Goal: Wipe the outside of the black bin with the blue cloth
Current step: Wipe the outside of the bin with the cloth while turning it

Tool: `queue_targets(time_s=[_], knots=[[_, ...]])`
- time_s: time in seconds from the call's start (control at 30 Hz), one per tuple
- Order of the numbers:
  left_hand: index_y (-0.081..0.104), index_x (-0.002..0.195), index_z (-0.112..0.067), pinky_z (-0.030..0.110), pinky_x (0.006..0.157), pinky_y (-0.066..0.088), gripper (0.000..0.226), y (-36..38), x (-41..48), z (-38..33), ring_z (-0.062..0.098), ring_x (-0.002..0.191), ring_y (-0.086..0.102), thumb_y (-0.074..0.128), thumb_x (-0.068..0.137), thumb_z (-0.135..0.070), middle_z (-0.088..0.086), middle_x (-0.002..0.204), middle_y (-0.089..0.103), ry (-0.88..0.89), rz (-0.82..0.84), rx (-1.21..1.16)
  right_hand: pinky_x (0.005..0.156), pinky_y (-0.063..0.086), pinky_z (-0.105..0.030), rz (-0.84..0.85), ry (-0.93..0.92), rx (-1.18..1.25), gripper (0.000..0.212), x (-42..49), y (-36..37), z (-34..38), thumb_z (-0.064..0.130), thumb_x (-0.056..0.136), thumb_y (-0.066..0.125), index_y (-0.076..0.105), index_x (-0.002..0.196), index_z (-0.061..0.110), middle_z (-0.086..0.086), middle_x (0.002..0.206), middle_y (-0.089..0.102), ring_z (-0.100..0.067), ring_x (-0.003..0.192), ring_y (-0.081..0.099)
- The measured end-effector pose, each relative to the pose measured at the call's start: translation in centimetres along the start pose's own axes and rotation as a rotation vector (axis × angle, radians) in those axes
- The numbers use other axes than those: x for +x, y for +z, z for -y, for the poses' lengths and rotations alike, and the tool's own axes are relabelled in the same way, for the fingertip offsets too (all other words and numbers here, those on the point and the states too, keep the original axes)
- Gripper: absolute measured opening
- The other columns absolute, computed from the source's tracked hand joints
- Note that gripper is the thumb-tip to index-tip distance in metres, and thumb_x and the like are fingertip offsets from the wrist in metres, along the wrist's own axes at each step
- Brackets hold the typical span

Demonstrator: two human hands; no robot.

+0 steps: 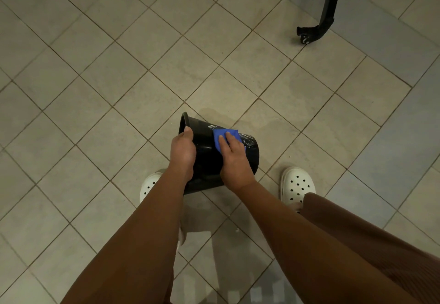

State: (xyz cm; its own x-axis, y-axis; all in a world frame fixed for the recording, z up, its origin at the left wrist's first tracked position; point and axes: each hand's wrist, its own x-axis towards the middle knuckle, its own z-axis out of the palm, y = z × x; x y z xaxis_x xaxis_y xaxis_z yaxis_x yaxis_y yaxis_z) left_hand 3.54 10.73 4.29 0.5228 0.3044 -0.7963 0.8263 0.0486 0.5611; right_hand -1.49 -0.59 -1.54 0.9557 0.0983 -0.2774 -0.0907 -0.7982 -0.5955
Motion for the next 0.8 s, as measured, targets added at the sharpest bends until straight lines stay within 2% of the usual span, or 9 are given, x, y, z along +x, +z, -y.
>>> queue_targets(time_s=[0.1,0.17,0.27,0.33,0.47,0.57,0.63,0.73,0.8], knots=[[0.059,0.125,-0.013,0.052,0.092,0.052,0.045,0.0,-0.1,-0.3,0.033,0.1,0.064,0.035,0.102,-0.044,0.014,0.105,0.066,-0.013,-0.013,0.003,0.114,-0.002,-0.033,-0.033,0.08,-0.016,0.076,-1.1,0.4,0.1,0.001,0.086,0.056,0.014,0.149,0.009,-0.011,0.157,0.009,-0.027,0.145,0.004],[0.06,0.124,-0.013,0.054,0.094,0.052,0.048,-0.1,0.2,-0.4,0.034,0.1,0.066,0.036,0.101,-0.046,0.015,0.106,0.068,-0.024,-0.006,0.0,0.117,0.003,-0.038,-0.049,0.033,-0.008,0.074,-1.8,0.7,0.7,-0.001,0.085,0.057,0.018,0.148,0.006,-0.014,0.156,0.013,-0.03,0.145,0.008],[0.064,0.122,-0.01,0.051,0.093,0.053,0.05,-0.2,0.3,-0.2,0.033,0.099,0.068,0.035,0.102,-0.045,0.014,0.106,0.07,-0.022,0.016,0.014,0.115,-0.004,-0.032,-0.022,-0.087,0.049,0.074,-1.5,0.7,1.8,-0.007,0.083,0.057,0.022,0.147,0.004,-0.014,0.155,0.016,-0.029,0.144,0.01],[0.063,0.123,-0.009,0.049,0.092,0.054,0.049,-0.3,0.3,-0.2,0.032,0.099,0.067,0.035,0.102,-0.044,0.014,0.107,0.07,-0.013,0.006,-0.008,0.118,-0.001,-0.034,0.016,-0.123,0.048,0.076,-0.5,0.5,1.9,-0.007,0.083,0.057,0.019,0.148,0.005,-0.013,0.156,0.013,-0.028,0.145,0.007],[0.061,0.124,-0.011,0.042,0.079,0.054,0.045,-0.2,0.1,-0.1,0.031,0.097,0.066,0.036,0.103,-0.042,0.014,0.105,0.068,0.002,0.002,-0.039,0.119,0.002,-0.038,0.067,0.039,0.009,0.08,0.3,-0.1,1.0,-0.001,0.086,0.054,0.007,0.15,0.009,-0.01,0.158,0.004,-0.025,0.146,-0.001],[0.058,0.127,-0.011,0.04,0.074,0.052,0.046,-0.1,0.0,-0.5,0.031,0.096,0.064,0.038,0.102,-0.044,0.013,0.104,0.066,-0.012,0.015,-0.04,0.119,0.014,-0.042,0.044,0.126,-0.024,0.083,-0.3,-0.3,0.6,0.004,0.085,0.059,0.008,0.149,0.009,-0.014,0.155,0.008,-0.031,0.143,0.007],[0.057,0.126,-0.009,0.038,0.071,0.051,0.047,-0.1,0.1,-0.9,0.031,0.094,0.064,0.039,0.102,-0.045,0.014,0.102,0.065,-0.048,-0.002,-0.046,0.118,0.017,-0.046,0.019,0.056,-0.018,0.081,-1.1,0.1,0.7,0.001,0.084,0.059,0.011,0.149,0.009,-0.017,0.154,0.011,-0.033,0.142,0.009],[0.06,0.123,-0.007,0.04,0.076,0.053,0.048,-0.3,0.2,-1.2,0.03,0.092,0.065,0.038,0.103,-0.045,0.013,0.099,0.067,-0.084,-0.005,-0.066,0.112,0.004,-0.042,-0.016,-0.114,-0.011,0.083,-2.2,1.3,1.4,-0.008,0.081,0.061,0.017,0.149,0.009,-0.017,0.155,0.014,-0.036,0.143,0.01],[0.062,0.12,-0.007,0.039,0.08,0.053,0.047,-0.3,0.2,-1.1,0.027,0.092,0.065,0.035,0.105,-0.043,0.01,0.097,0.067,-0.07,0.01,-0.043,0.11,0.002,-0.042,-0.005,-0.179,0.0,0.083,-2.0,1.9,2.2,-0.01,0.079,0.061,0.018,0.148,0.008,-0.016,0.156,0.013,-0.035,0.144,0.008]])
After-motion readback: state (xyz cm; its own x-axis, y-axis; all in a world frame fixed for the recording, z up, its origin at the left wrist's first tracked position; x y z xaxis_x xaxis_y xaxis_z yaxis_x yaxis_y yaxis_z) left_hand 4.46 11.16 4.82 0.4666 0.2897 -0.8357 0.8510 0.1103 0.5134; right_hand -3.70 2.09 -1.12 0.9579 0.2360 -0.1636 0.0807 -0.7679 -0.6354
